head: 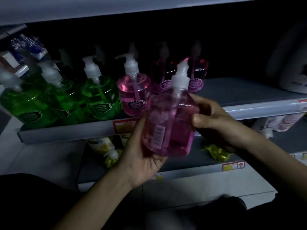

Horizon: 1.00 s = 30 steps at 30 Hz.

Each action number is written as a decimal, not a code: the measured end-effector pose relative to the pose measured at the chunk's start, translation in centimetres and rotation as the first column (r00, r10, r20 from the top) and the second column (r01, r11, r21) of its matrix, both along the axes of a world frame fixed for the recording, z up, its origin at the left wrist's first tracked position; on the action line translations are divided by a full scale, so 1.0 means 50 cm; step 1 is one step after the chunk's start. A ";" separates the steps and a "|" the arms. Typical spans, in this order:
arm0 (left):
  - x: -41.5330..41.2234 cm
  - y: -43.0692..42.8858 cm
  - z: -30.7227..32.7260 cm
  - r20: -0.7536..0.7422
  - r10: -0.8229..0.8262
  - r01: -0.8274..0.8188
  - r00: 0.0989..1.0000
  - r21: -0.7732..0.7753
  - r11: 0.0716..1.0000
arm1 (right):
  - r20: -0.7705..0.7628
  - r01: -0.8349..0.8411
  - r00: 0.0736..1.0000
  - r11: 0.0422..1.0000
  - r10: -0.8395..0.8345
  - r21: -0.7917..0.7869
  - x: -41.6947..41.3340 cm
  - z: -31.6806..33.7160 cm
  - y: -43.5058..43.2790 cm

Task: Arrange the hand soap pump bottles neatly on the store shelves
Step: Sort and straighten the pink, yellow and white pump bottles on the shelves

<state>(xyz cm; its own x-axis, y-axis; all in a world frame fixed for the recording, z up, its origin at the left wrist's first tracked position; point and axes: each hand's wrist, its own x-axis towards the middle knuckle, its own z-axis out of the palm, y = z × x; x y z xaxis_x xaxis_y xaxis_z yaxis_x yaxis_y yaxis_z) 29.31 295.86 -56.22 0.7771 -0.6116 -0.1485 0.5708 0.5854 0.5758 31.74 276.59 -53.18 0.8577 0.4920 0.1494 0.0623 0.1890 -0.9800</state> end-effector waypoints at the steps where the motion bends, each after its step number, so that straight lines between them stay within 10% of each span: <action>1: -0.002 -0.003 0.000 0.124 0.090 -0.107 0.988 0.139 0.985 | 0.015 0.109 0.994 0.993 -0.108 -0.053 0.002 -0.002 0.002; 4: -0.006 -0.013 -0.005 0.296 0.172 -0.254 0.940 0.268 0.929 | 0.019 0.278 0.960 0.953 -0.278 -0.116 0.005 -0.008 0.008; 10: -0.004 -0.005 0.005 -0.078 -0.196 0.187 0.977 -0.114 0.976 | -0.145 -0.163 0.973 0.980 0.179 0.114 -0.009 0.013 -0.022; 14: -0.012 -0.035 0.023 -0.077 0.179 -0.168 0.981 0.133 0.977 | -0.091 0.025 0.995 0.999 -0.027 -0.022 -0.008 0.014 -0.018; 18: -0.003 -0.041 0.024 0.330 0.258 -0.360 0.908 0.301 0.883 | 0.101 0.116 0.991 0.956 -0.091 -0.270 -0.015 0.058 -0.015; 21: 0.024 -0.019 0.052 0.724 0.126 -0.622 0.678 0.473 0.624 | 0.290 0.294 0.932 0.920 -0.217 -0.257 -0.009 0.080 -0.015; 24: 0.072 0.023 0.096 0.959 -0.124 -0.965 0.256 0.262 0.032 | 0.504 0.534 0.782 0.811 -0.367 -0.239 0.026 0.074 -0.014; 26: 0.095 0.038 0.108 0.918 -0.290 -0.960 0.268 0.232 -0.153 | 0.622 0.642 0.682 0.722 -0.384 -0.258 0.055 0.057 -0.013; 30: 0.126 0.036 0.106 0.807 -0.374 -0.889 0.457 0.409 -0.205 | 0.664 0.714 0.635 0.628 -0.394 -0.311 0.105 0.022 0.004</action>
<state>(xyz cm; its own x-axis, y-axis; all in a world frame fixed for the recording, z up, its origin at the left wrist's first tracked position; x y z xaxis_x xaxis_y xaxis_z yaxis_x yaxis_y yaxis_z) 35.63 297.68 -50.93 0.8972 -0.0311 0.4405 -0.2525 -0.8544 0.4541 36.99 276.79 -52.07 0.8522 0.0711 0.5183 0.4629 -0.5641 -0.6837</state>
